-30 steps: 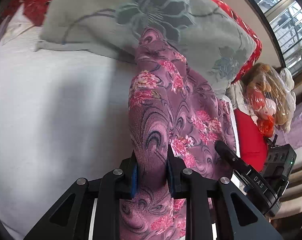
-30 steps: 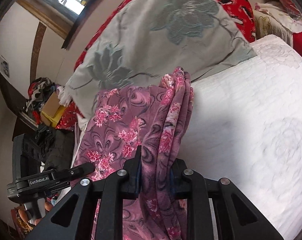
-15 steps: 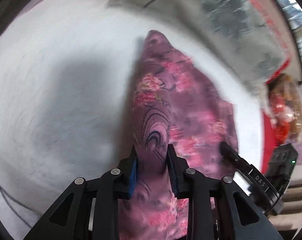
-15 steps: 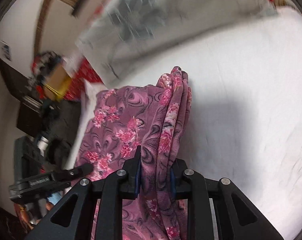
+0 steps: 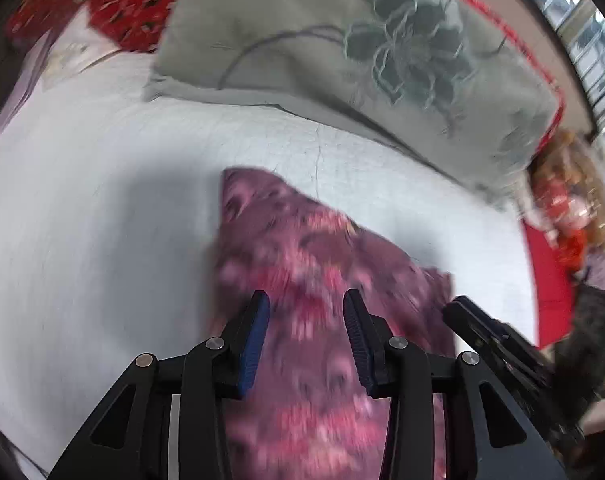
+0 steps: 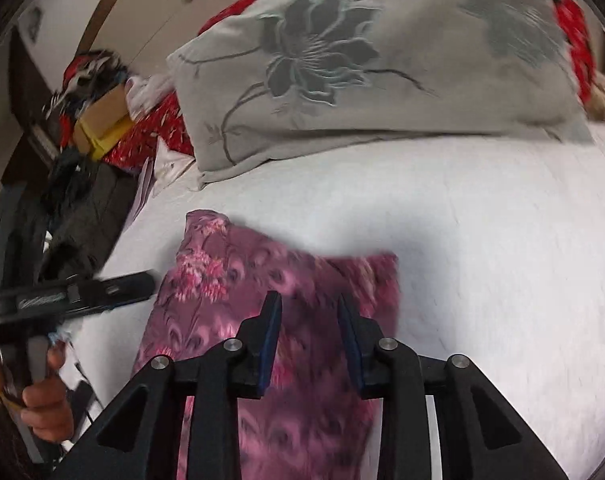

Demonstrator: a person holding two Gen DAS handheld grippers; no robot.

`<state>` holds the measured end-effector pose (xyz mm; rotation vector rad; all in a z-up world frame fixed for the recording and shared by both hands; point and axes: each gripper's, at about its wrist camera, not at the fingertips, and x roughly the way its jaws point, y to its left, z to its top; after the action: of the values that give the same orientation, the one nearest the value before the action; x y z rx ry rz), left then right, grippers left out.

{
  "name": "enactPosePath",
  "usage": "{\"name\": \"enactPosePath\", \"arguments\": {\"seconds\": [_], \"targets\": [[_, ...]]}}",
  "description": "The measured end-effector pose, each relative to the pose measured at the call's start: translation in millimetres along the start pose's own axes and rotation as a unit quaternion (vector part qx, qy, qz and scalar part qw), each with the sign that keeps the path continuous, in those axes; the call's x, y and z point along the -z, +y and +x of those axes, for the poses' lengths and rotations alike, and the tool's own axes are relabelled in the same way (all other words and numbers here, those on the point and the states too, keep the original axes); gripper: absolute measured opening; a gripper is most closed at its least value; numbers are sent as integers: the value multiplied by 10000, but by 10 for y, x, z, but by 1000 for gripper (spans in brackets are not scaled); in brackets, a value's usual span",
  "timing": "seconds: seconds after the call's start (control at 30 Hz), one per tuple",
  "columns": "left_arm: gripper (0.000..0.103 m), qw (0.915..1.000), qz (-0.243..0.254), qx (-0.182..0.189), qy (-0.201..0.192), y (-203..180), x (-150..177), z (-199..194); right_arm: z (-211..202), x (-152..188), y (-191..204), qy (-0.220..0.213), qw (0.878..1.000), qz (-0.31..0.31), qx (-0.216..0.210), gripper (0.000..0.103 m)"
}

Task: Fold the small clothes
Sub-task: 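Lower the folded shirt onto the bed and release both tools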

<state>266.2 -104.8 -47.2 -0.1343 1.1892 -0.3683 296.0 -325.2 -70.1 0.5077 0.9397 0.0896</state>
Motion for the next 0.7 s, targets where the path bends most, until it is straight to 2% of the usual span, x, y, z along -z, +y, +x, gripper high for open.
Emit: {"name": "enactPosePath", "arguments": {"seconds": [0.1,0.13,0.17,0.27,0.33,0.37,0.4,0.43,0.47,0.5,0.53,0.57,0.63,0.67,0.7], "targets": [[39,9988,69,-476,80,-52,-134,309,272,-14,-111,148,9995,41,294,26],[41,9980,31,-599,179,-17,-170,416,382,-6,-173,254,9991,87,334,19],[46,9974,-32,-670,248,-15,-186,496,472,-2,-209,218,9993,74,290,18],[48,9974,-248,-609,308,7,-250,495,535,-66,-201,200,9993,-29,324,18],[43,9973,-325,-508,423,13,-293,462,514,-145,-237,339,9990,119,255,18],[34,9976,-351,-445,393,62,-262,305,434,-172,-252,340,9989,226,245,18],[34,9982,-320,-378,333,88,-237,179,337,-184,-245,290,9989,275,254,18],[34,9990,-238,-291,236,85,-189,49,212,-173,-225,244,9993,242,129,25],[37,9995,-140,-255,149,100,-108,-84,74,-139,-180,235,9996,107,-127,25],[44,9997,19,-240,48,110,37,-253,-92,-44,-97,268,9984,-176,-461,25],[50,9996,115,-269,-10,120,171,-349,-187,56,-27,303,9970,-427,-571,25],[62,9994,189,-304,-42,117,321,-412,-235,176,29,393,9952,-655,-614,27],[64,9985,333,-434,-20,88,533,-414,-170,404,71,720,9924,-910,-419,29],[65,9966,451,-656,190,84,687,-311,-63,523,59,987,9902,-984,-126,28],[66,9954,476,-738,393,81,734,-234,-15,614,45,976,9898,-1033,29,26]]}}
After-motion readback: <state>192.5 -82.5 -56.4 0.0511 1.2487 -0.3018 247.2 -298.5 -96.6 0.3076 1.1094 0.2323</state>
